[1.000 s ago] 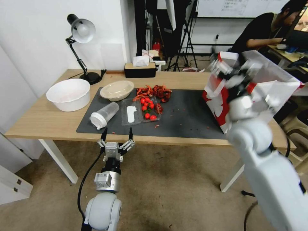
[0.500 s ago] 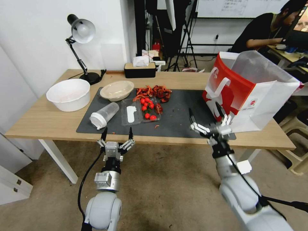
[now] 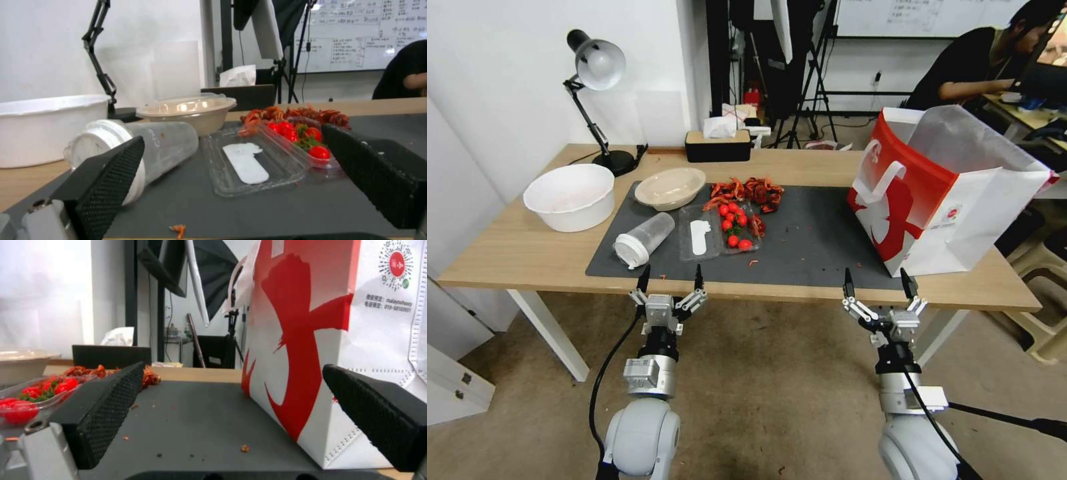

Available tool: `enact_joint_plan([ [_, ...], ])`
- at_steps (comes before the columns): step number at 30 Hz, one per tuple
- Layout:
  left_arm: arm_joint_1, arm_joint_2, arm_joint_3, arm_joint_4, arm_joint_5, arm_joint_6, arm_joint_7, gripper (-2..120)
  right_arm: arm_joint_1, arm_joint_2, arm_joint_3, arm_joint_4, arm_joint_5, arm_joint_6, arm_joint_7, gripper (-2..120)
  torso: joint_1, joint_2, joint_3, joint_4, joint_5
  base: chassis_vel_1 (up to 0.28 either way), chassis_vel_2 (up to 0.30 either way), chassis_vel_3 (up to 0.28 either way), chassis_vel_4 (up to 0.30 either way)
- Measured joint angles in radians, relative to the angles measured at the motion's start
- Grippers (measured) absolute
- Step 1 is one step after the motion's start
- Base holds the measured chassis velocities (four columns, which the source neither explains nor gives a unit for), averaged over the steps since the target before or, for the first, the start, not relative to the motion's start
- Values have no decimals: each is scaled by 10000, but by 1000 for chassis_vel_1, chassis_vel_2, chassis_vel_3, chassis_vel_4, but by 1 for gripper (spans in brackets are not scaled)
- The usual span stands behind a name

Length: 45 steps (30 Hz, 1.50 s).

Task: Pick up the trash from the table and place it into the takeout bag.

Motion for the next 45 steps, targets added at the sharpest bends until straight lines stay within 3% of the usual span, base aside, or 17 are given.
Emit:
enact_joint_plan([
  [9,-561,564,-400,173,-437,208,125,100,82,-1,9,4,16,-12,10,100,1,0,0,0,-1,0,0,0,0],
  [11,-1003,1175,-651,366,-1080,499,333,100,125,-18,32,34,12,-53,0,100,2,0,0,0,-4,0,0,0,0],
  [22,-1635,2457,-1170,882,-1974,680,1022,100,199,-23,49,65,-12,-139,-13,100,2,0,0,0,-3,0,0,0,0],
  [24,-1845,2943,-1437,1215,-2310,719,1539,100,255,-29,57,60,-12,-173,-21,100,1,0,0,-1,-1,0,0,0,0],
  [28,-1988,3298,-1514,1562,-2650,765,1893,100,318,-29,53,38,-13,-211,-27,100,2,0,1,1,-3,0,0,0,0],
  [31,-2475,3831,-1639,2401,-3014,715,2715,100,399,-13,9,33,-12,-291,-56,100,2,0,0,0,3,0,0,0,0],
  [34,-2642,3949,-1638,2687,-3017,681,2855,100,409,-2,6,33,-22,-302,-59,100,2,0,1,0,-9,0,0,0,0],
  [45,-3387,4463,-1387,3604,-2972,640,2955,100,421,42,-16,35,-99,-343,-97,100,1,0,0,-1,-1,0,0,0,0],
])
